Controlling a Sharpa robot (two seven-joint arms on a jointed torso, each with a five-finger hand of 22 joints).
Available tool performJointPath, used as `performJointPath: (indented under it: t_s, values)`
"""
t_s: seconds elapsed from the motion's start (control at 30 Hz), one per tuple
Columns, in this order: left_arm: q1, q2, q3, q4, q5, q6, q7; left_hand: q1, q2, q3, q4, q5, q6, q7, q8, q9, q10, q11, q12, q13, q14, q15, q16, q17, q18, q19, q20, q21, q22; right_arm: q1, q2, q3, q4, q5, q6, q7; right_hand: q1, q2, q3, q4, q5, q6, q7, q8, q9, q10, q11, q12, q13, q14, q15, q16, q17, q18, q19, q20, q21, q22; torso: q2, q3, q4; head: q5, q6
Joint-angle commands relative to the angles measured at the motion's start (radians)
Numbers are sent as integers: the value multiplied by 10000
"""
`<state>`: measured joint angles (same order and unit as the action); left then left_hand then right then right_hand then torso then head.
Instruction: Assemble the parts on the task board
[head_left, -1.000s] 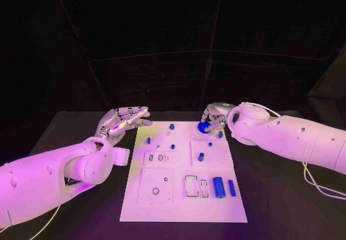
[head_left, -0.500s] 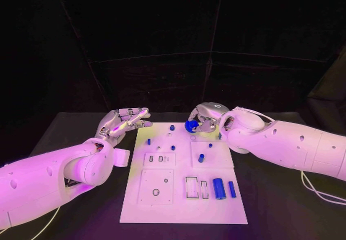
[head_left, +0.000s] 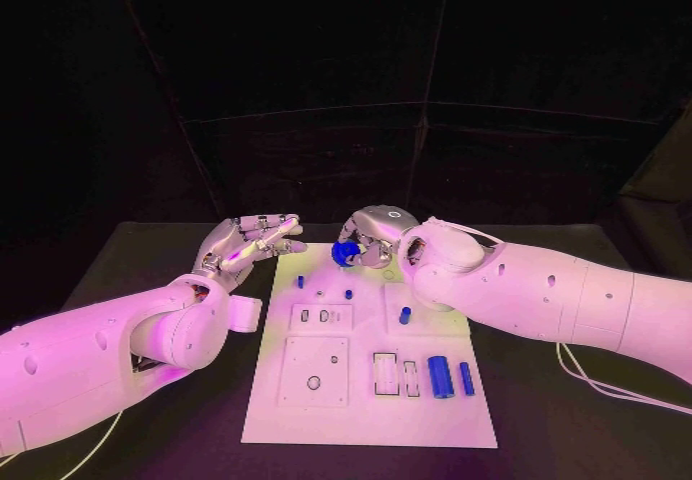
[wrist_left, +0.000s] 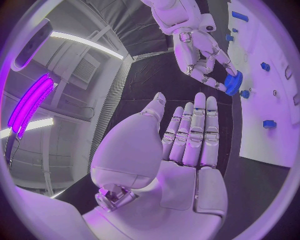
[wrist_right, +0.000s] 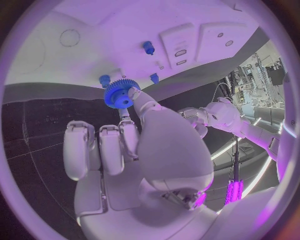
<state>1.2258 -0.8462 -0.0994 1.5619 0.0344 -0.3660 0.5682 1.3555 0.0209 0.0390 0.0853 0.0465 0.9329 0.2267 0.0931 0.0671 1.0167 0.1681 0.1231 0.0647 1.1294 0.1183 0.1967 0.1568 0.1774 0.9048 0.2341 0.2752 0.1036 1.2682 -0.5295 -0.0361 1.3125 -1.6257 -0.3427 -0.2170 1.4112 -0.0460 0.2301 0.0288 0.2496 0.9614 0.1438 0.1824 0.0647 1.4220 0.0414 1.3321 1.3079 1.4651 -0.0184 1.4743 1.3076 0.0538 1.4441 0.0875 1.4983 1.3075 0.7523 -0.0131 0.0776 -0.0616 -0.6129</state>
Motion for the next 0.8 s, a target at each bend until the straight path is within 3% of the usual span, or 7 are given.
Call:
performJointPath:
  t_s: [0.03, 0.27, 0.5, 0.7, 0.8]
  values:
    - [12, 26, 10, 5, -49, 120, 83, -46, 36, 9, -50, 35, 69, -15, -48, -10, 30, 32, -52, -7, 52, 13, -65, 14, 68, 52, 0, -66, -16, -78, 217, 3, -203, -106, 71, 4, -91, -5, 115, 7, -54, 287, -39, -65, 5, -3, 85, -35, 130, 621, -43, 21, 391, -114, 58, 7, 65, 713, 5, 13, -7, 25, -32]
    - [14, 39, 10, -13, -49, 143, 63, -46, 36, 9, -50, 35, 69, -15, -48, -10, 30, 32, -52, -7, 52, 13, -65, 14, 68, 52, 0, -66, -16, -265, 602, 7, -637, -77, 446, -46, -134, -18, 203, -8, -18, 277, -31, -95, 8, -13, 93, -49, 127, 617, -36, 12, 376, -114, 59, 13, 65, 716, 1, -1, -14, 40, -80]
    - [15, 32, 10, -26, -49, 175, 26, -37, 42, 12, -73, 35, 76, -21, -59, -10, 39, 28, -62, -7, 57, 12, -83, 20, 68, 57, 0, -74, -25, -326, 656, 7, -753, -94, 630, -184, -180, -52, 241, -16, 3, 277, -25, -111, 10, -23, 99, -63, 120, 614, -31, 5, 363, -111, 49, 17, 60, 702, 6, 15, -36, 70, -108]
    - [15, 33, 10, -35, -49, 196, 1, -37, 42, 12, -73, 35, 76, -21, -59, -10, 39, 28, -62, -7, 57, 12, -83, 20, 68, 57, 0, -74, -25, -341, 674, 7, -833, -119, 635, -353, -286, -146, 293, -26, -33, 242, -8, -161, 8, -71, 114, -138, 61, 609, -20, -9, 341, -107, 35, 28, 52, 684, -5, 16, -17, 65, -94]
    - [15, 33, 10, -36, -49, 188, 7, -37, 42, 12, -73, 35, 76, -21, -59, -10, 39, 28, -62, -7, 57, 12, -83, 20, 68, 57, 0, -74, -25, -344, 708, 7, -903, -128, 525, -398, -484, -278, 302, 9, -515, -43, 74, -346, -13, -177, 184, -298, -74, 609, 30, -12, 350, -105, 16, 67, 40, 662, -1, 17, -16, 67, -69]
